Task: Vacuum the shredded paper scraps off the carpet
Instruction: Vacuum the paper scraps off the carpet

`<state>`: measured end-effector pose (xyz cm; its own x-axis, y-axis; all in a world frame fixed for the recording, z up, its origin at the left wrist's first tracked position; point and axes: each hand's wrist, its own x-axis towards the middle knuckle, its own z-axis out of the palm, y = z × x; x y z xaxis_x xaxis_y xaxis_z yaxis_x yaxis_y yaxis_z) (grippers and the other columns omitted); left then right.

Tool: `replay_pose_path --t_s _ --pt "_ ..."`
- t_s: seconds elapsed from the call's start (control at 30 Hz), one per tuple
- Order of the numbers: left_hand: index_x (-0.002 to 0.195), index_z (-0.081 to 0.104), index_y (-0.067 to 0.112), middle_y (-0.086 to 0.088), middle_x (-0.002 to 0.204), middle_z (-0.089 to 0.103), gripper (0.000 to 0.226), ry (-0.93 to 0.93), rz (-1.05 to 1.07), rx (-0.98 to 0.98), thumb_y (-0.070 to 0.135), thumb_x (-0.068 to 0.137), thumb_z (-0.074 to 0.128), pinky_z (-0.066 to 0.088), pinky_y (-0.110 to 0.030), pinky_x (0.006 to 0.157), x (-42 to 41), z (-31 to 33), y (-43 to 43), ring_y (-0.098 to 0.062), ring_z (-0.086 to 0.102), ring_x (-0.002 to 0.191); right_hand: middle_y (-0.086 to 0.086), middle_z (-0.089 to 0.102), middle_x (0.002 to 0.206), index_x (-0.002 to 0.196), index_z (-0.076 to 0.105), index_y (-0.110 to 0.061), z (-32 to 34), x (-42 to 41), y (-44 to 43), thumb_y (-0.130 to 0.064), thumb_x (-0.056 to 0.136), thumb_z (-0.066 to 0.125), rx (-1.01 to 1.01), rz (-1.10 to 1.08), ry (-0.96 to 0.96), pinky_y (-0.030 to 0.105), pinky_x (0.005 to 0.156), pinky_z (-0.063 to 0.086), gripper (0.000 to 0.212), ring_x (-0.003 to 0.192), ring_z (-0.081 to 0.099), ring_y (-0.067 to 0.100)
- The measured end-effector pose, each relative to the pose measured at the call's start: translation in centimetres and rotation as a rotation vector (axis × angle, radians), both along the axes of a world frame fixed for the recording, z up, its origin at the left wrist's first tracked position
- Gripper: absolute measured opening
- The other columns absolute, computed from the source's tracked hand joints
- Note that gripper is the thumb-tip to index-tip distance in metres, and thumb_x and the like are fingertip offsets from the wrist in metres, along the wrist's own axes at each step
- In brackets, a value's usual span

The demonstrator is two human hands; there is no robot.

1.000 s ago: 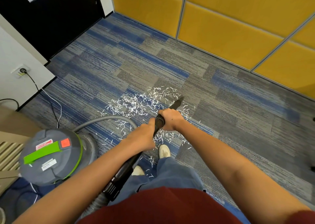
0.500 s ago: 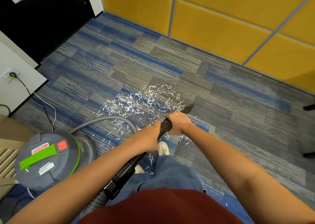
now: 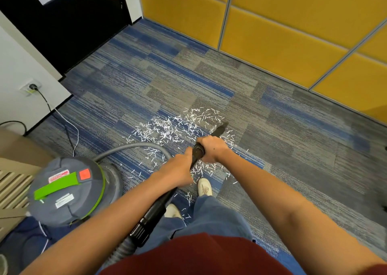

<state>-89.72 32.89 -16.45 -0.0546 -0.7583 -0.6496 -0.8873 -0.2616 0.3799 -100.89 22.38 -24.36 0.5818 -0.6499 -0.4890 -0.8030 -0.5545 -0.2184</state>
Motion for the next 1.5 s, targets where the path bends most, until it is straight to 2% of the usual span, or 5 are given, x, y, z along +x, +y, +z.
replay_pose_path --t_s 0.47,0.63,0.93,1.07,1.5 --pt "0.133 0.026 0.013 0.000 0.079 0.044 0.061 0.020 0.206 0.004 0.003 0.084 0.061 0.035 -0.018 0.045 2.5 0.6 -0.9 -0.009 0.048 0.061 -0.003 0.052 0.087 0.097 0.054 -0.018 0.4 4.9 -2.5 -0.018 0.085 0.057 0.000 0.148 -0.045 0.031 0.077 0.048 0.013 0.081 0.050 0.018" --pt "0.134 0.025 0.013 -0.002 0.082 0.045 0.061 0.005 0.205 0.004 0.002 0.084 0.058 0.047 -0.028 0.059 1.8 0.7 -1.7 -0.021 0.055 0.075 -0.005 0.052 0.086 0.095 0.054 -0.019 0.5 4.1 -3.3 -0.023 0.084 0.059 -0.016 0.173 -0.046 0.033 0.080 0.052 0.013 0.082 0.055 0.020" --pt "0.135 0.022 0.015 -0.002 0.082 0.046 0.066 0.052 0.172 -0.005 -0.002 0.083 0.059 0.042 -0.025 0.051 0.6 0.8 -3.7 -0.015 0.053 0.066 -0.004 0.056 0.088 0.097 0.056 -0.019 1.2 1.8 -5.6 -0.020 0.080 0.060 -0.072 0.150 -0.004 0.032 0.077 0.052 0.018 0.087 0.060 0.020" --pt "0.132 0.024 0.013 -0.003 0.084 0.045 0.061 0.018 0.164 -0.001 0.001 0.084 0.059 0.045 -0.030 0.059 -0.2 0.5 -5.0 -0.019 0.053 0.071 0.000 0.060 0.100 0.105 0.057 -0.019 0.6 1.2 -6.4 -0.018 0.080 0.061 -0.043 0.093 0.023 0.037 0.081 0.054 0.025 0.094 0.061 0.022" --pt "0.137 0.022 0.013 0.001 0.081 0.042 0.068 0.043 0.221 -0.013 0.001 0.083 0.062 0.054 -0.037 0.075 -0.1 -0.6 -4.3 -0.023 0.055 0.080 -0.001 0.057 0.096 0.098 0.056 -0.017 -1.7 2.3 -6.3 -0.011 0.082 0.062 0.033 0.102 -0.065 0.030 0.073 0.048 0.018 0.091 0.060 0.022"
